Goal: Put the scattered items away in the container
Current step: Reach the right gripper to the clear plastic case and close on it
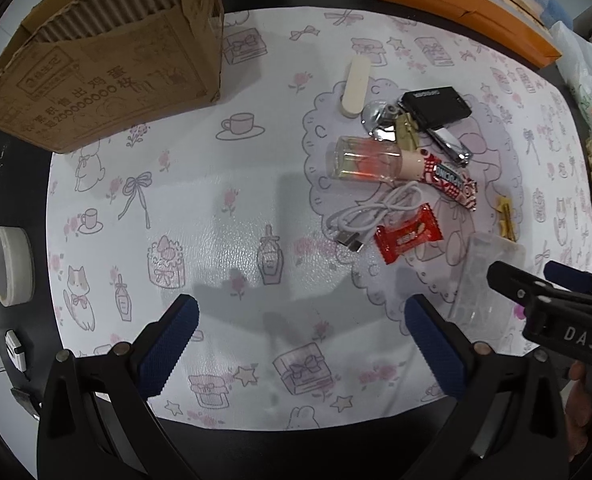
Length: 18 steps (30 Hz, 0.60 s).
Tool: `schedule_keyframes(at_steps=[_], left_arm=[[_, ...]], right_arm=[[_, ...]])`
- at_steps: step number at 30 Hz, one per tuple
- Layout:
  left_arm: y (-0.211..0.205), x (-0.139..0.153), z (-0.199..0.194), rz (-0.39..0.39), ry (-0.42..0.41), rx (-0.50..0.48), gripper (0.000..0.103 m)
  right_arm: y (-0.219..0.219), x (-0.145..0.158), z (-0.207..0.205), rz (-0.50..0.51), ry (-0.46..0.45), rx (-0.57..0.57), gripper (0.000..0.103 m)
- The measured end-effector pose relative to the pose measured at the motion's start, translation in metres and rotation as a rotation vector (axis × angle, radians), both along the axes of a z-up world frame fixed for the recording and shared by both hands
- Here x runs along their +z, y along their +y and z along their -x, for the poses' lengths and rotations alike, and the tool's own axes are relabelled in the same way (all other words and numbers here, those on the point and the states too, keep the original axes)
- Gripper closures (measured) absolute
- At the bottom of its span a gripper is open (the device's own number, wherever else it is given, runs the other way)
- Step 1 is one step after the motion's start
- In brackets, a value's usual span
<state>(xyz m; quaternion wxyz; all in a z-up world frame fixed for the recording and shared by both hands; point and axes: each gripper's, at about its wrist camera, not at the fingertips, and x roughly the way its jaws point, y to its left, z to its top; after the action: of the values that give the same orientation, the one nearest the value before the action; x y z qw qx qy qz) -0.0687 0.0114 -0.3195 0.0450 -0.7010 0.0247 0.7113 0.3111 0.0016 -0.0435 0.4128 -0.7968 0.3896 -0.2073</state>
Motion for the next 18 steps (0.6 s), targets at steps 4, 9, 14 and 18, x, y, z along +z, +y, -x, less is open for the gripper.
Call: schedule_keyframes(at_steps=[4,9,14,18], left_arm=[[0.002,-0.007,0.002,-0.005,-0.013,0.006,0.000],[0.010,-0.010,0.006,-0.022,-0.012,0.014,0.000],[0.025,-0.016,0.013,-0.049,-0.012,0.022,0.000],[0.039,-0.022,0.017,-0.059,-0.008,0.020,0.000]], right_arm=[[-0.012,-0.002,-0.003,0.029,-0.005,-0.028,0.023],[-0.017,0.003,-0.001,0.061,-0.004,-0.029,0.043],[-0.018,0.011,0.003,0.090,-0.007,-0.017,0.044],[-0.012,0.028,0.002,0.084,-0.026,-0.022,0.044]])
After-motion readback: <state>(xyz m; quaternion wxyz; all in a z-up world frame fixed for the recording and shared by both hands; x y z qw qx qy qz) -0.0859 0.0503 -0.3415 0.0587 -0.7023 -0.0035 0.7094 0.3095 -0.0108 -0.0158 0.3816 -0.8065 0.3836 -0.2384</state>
